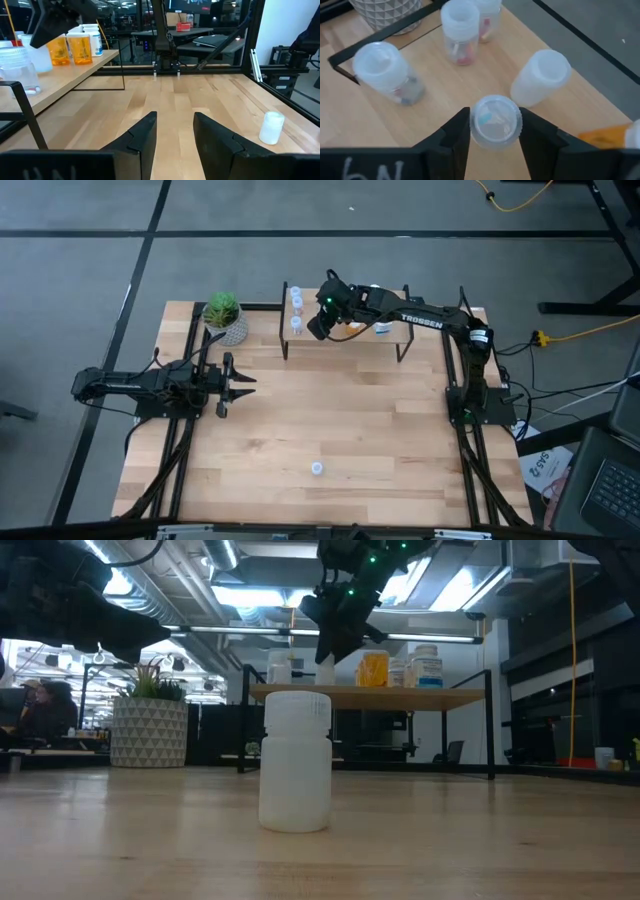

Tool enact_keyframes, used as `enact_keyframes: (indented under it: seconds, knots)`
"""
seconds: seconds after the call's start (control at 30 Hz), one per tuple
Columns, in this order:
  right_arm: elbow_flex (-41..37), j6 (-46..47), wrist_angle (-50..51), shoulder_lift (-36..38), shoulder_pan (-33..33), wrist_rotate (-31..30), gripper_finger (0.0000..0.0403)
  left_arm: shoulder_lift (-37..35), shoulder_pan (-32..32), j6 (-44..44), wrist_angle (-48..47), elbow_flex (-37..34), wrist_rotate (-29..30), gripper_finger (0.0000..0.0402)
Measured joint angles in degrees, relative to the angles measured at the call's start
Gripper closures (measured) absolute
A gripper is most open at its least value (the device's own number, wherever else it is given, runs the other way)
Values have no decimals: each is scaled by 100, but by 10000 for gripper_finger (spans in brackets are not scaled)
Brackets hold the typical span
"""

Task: Pick and place medicine bottles onto shelf by color
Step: Put the top white pill bottle on the shelf aligned with the other white pill bottle, then put the white pill bottle on the shelf aligned with the other white pill bottles

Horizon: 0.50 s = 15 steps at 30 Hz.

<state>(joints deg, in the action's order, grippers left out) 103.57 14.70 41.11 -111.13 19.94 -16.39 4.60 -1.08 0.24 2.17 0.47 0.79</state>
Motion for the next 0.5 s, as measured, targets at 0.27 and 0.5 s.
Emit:
enact_keyframes:
  seconds: [0.27, 0.5]
  knots:
    - [0, -45, -168, 0, 12, 2, 224, -1, 0, 1, 1, 0, -1, 280]
    - [0, -24, -203, 0, 16, -2, 219, -2, -1, -1, 1, 0, -1, 280]
